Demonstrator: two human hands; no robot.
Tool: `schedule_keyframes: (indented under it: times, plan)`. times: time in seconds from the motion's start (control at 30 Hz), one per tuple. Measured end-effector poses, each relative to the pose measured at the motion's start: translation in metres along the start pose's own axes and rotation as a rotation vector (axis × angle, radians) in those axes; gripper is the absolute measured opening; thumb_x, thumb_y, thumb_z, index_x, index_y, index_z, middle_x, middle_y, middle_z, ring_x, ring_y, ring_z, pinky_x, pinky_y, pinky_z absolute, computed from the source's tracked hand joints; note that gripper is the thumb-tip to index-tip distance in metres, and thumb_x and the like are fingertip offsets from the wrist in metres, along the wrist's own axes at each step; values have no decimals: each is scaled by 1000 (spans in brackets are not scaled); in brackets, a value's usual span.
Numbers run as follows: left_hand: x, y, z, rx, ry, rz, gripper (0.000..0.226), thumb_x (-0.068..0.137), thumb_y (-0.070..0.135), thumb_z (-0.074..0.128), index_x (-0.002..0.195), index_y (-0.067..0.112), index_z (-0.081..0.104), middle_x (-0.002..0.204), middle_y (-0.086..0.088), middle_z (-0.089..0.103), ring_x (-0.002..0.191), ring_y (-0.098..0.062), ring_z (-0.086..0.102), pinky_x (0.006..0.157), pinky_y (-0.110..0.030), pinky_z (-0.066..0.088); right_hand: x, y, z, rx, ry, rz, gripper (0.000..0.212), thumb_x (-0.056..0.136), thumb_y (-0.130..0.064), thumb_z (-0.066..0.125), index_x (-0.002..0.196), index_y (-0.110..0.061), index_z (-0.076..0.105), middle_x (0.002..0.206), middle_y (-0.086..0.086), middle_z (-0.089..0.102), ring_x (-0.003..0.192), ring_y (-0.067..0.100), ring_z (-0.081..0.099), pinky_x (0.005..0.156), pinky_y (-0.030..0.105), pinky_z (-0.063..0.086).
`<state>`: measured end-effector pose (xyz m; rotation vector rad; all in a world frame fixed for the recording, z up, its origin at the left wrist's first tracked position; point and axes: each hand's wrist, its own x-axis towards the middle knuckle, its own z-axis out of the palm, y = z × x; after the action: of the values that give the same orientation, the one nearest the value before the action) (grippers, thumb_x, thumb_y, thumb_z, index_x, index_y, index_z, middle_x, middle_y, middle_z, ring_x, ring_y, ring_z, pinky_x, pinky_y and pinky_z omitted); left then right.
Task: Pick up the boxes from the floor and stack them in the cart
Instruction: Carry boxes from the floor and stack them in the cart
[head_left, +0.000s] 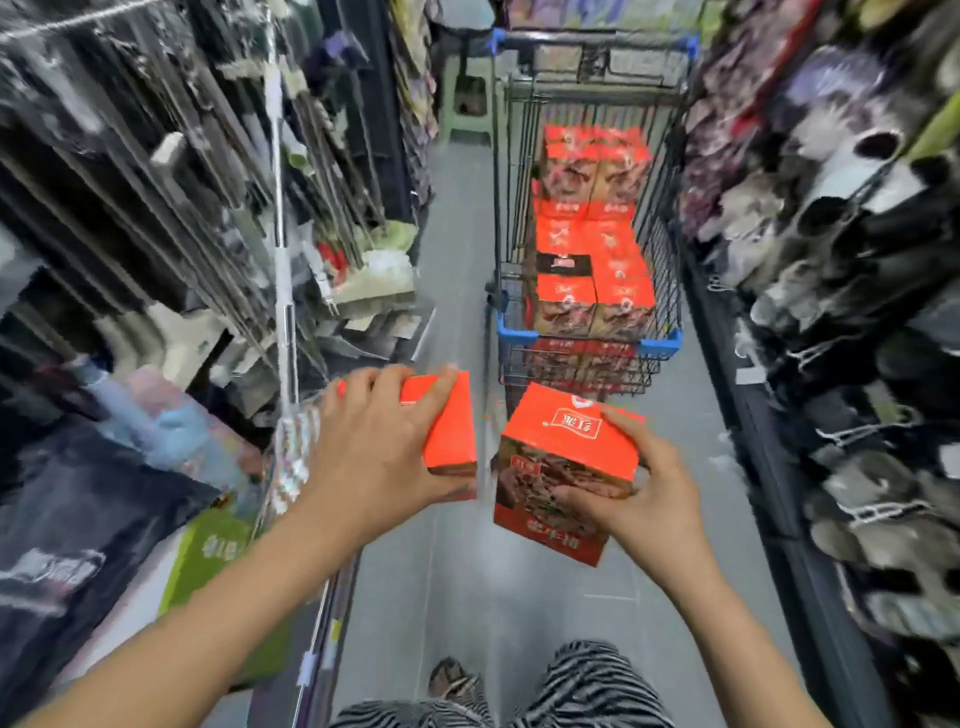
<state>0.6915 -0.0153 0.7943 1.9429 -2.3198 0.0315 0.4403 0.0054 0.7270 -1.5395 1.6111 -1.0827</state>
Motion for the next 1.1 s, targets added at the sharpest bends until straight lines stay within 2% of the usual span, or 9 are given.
schedule_keyframes:
  times: [0.07,0.17,0.3,0.4,0.57,0.63,0.7,0.8,1.1]
  plan:
    - [35,4,8,-23,-7,54,110,48,89,42,141,31,43,112,-13,56,99,-35,50,84,-50,42,16,12,-7,6,49,54,85,48,-24,95,112,-59,51,116,-19,50,112,6,55,91,19,48]
    - [85,18,22,-44,-28,120,112,47,91,45,143,33,39,113,-12,55,100,-34,49,86,-52,43,46,32,-23,26,127,141,85,49,-25,95,115,-58,54,123,-4,55,107,9,61,91,32,54]
    - [148,39,40,-74,-4,152,112,47,91,45,142,32,42,110,-12,57,98,-33,51,84,-50,44,105,54,-41,1,153,166,85,53,-20,95,127,-36,56,122,3,58,103,0,60,88,20,53]
    - [196,54,51,-82,-9,136,111,48,92,47,142,34,37,109,-11,56,99,-33,51,84,-50,45,161,66,-54,9,134,173,85,52,-22,95,126,-38,56,120,3,60,102,0,61,91,26,53]
    - [275,77,63,-48,-1,98,113,47,89,58,143,36,34,115,-10,55,105,-34,50,88,-52,45,256,81,-87,-27,48,183,79,54,-10,93,124,-23,59,112,-1,62,88,-22,55,72,-4,39]
    - [303,85,70,-40,-4,74,111,48,90,55,143,37,30,117,-11,55,108,-35,50,90,-52,44,293,88,-100,-80,-10,179,80,55,-12,93,126,-22,57,105,-8,63,86,-18,56,70,-8,33]
    - [329,90,81,-42,-11,50,109,51,91,47,143,36,28,119,-12,54,110,-35,50,92,-54,43,324,99,-107,-114,-56,182,81,57,-17,93,128,-23,55,108,-6,64,89,-4,58,75,-4,34]
    - [363,93,96,-37,-57,33,108,53,90,40,145,35,28,122,-13,52,111,-36,48,95,-55,40,363,113,-109,-178,-64,167,83,55,-26,93,128,-32,52,116,-4,63,103,12,59,89,17,39]
    - [486,84,138,-35,-196,38,111,59,86,54,151,36,17,134,-12,42,122,-32,36,99,-48,33,484,147,-80,-160,-94,154,84,61,-29,90,131,-33,44,127,-1,56,114,19,56,100,40,47]
